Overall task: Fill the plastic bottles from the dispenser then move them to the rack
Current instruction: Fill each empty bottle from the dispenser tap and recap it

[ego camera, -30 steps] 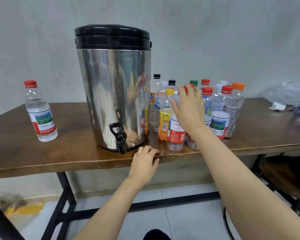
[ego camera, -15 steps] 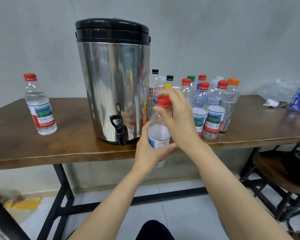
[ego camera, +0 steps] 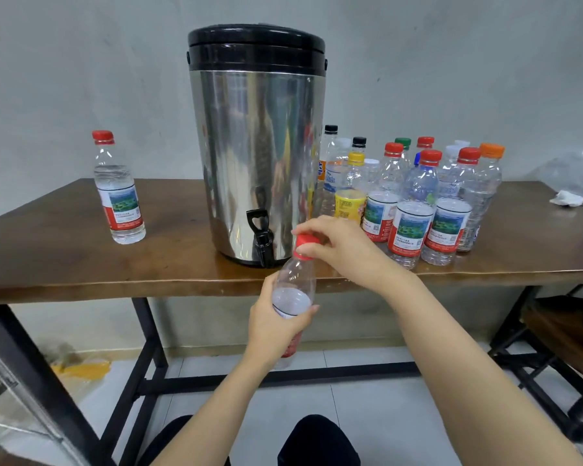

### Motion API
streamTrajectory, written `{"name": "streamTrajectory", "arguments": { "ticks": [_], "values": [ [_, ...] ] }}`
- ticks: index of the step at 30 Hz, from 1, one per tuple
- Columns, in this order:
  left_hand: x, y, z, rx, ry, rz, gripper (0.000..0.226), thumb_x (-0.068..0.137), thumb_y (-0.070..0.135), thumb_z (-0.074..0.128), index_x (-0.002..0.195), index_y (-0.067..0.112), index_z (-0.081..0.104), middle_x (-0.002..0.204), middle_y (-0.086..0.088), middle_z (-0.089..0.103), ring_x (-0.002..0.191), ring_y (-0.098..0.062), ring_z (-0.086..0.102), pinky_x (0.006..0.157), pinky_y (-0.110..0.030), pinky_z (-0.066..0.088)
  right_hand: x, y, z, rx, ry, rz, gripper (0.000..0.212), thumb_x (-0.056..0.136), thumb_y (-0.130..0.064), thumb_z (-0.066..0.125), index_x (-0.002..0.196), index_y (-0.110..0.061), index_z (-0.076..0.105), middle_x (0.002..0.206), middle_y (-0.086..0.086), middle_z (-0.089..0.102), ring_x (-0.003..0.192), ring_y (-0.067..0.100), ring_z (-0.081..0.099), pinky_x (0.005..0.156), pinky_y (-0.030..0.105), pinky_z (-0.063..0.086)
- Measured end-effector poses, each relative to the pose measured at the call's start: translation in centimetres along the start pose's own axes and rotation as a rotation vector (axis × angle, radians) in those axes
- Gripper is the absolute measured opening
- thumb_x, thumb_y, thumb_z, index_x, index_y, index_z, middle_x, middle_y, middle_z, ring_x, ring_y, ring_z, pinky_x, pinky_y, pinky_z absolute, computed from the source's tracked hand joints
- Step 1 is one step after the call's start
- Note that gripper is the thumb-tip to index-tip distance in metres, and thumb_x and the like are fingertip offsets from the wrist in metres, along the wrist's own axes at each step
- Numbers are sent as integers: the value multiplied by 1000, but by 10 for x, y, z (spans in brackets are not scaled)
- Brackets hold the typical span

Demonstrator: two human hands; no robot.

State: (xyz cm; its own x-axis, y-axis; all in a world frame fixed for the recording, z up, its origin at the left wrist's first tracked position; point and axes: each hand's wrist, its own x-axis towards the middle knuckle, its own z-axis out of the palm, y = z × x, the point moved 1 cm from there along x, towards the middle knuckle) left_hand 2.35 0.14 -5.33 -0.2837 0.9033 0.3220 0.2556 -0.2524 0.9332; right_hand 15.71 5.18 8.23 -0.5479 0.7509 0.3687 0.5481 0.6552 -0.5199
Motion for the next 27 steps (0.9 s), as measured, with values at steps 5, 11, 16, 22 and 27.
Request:
{"name": "streamTrajectory", "arguments": {
  "ticks": [5,11,16,22,27],
  "values": [
    [-13,-23,-14,-14,-49,-157,69,72,22,86,125,40,46,112,16,61,100,-3,61,74,-13,48,9,17,20,237,113,145,33,91,-11,67,122,-17,58,112,-3,61,99,11,56,88,21,44],
    [-25,-45,-23,-28,2,-324,64,73,38,84,123,38,45,112,8,63,98,-12,64,80,-28,54,11,71,74,-192,39,355,30,93,-15,66,123,-12,61,123,10,62,116,26,51,94,33,40],
    [-16,-43,-27,14,27,-317,63,74,41,82,124,38,43,112,11,61,97,-11,62,74,-21,50,19,79,86,-186,95,369,33,95,-17,63,127,-11,61,124,12,62,118,28,47,96,35,39],
    [-6,-39,-24,42,70,-280,63,73,39,84,120,42,43,108,14,60,96,-6,61,73,-19,50,25,85,87,-162,78,343,38,93,-20,66,130,-13,60,127,10,59,117,26,51,99,37,44],
    [0,-44,-23,122,162,-221,66,69,35,87,124,33,50,118,9,57,108,-12,56,92,-31,48,26,56,70,-93,300,146,38,94,-20,65,131,-12,59,126,4,55,114,21,54,101,38,47]
  ]
}}
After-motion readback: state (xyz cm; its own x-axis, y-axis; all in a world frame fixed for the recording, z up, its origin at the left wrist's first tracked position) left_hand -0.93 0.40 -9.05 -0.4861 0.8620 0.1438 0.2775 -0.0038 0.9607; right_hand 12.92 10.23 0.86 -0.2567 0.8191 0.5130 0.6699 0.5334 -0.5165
